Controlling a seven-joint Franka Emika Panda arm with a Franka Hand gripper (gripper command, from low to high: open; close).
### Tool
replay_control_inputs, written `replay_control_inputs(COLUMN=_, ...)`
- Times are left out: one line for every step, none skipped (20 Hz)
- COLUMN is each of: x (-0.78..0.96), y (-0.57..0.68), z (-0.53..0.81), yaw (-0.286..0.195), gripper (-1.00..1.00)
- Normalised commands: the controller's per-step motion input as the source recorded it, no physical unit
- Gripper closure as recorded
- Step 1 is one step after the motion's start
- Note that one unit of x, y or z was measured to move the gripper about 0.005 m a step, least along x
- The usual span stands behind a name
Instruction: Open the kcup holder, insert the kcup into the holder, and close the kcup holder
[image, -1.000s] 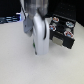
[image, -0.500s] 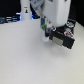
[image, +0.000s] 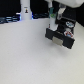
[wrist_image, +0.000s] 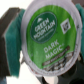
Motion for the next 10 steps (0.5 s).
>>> replay_control_inputs(x=0.01, y=0.62, z=0.19, yaw=0.048, gripper=1.00)
replay_control_inputs(x=0.05, y=0.64, z=0.20, yaw=0.034, gripper=1.00)
replay_control_inputs(x=0.10, y=0.65, z=0.21, yaw=0.022, gripper=1.00)
replay_control_inputs(x=0.07, y=0.65, z=0.13, yaw=0.030, gripper=1.00)
replay_control_inputs(x=0.07, y=0.65, z=0.11, yaw=0.033, gripper=1.00)
replay_control_inputs(x=0.03, y=0.63, z=0.04, yaw=0.044, gripper=1.00)
replay_control_inputs(x=-0.01, y=0.62, z=0.02, yaw=0.051, gripper=1.00)
replay_control_inputs(x=-0.01, y=0.60, z=0.01, yaw=0.055, gripper=1.00)
replay_control_inputs(x=-0.02, y=0.62, z=0.02, yaw=0.043, gripper=1.00)
replay_control_inputs(x=0.00, y=0.58, z=0.00, yaw=0.067, gripper=1.00)
